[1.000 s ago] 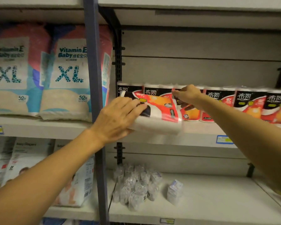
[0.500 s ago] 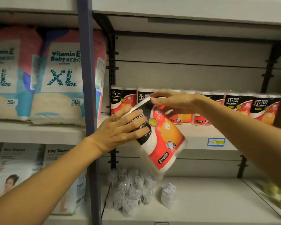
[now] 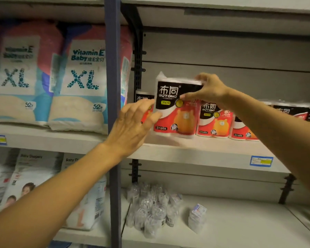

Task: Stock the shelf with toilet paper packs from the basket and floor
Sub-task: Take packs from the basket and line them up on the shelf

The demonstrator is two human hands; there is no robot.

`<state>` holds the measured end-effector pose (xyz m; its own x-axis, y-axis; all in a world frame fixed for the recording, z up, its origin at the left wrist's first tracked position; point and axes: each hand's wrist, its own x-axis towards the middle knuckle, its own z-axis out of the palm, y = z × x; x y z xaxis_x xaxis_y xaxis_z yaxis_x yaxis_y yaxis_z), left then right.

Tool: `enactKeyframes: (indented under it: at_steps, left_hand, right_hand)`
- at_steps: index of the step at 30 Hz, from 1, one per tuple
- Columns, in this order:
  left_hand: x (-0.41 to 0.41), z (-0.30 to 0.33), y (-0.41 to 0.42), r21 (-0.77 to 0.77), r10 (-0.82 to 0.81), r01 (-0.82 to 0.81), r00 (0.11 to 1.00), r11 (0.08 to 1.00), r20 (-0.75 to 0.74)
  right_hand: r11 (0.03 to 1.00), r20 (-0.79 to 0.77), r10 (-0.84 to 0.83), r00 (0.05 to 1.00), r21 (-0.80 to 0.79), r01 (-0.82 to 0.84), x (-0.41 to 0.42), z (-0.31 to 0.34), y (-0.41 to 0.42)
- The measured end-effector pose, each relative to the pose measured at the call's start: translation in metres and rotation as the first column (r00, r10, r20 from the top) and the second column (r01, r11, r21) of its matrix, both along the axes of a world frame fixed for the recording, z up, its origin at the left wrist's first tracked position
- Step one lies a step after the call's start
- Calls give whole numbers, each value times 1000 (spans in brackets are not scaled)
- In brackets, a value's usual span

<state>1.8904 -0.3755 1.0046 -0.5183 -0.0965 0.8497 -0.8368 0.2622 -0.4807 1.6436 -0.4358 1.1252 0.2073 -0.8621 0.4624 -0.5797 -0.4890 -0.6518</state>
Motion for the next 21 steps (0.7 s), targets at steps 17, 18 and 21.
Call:
enactKeyframes:
  at_steps: [17,18,21]
  left_hand:
    - [12,-34,-40,426,83,-108,994,898,75]
    - [13,-34,-41,435,87,-114,993,893,80]
    - [16,-33,-42,447,86,-117,992,887,89]
  right_hand:
    - [913,-17,-127,992,-394,110,120,-78,-104]
    - [906,-57,-146,988,-410,110,123,-79,-109]
    - [812,-242,-381,893,-550,197,123,-74,-121]
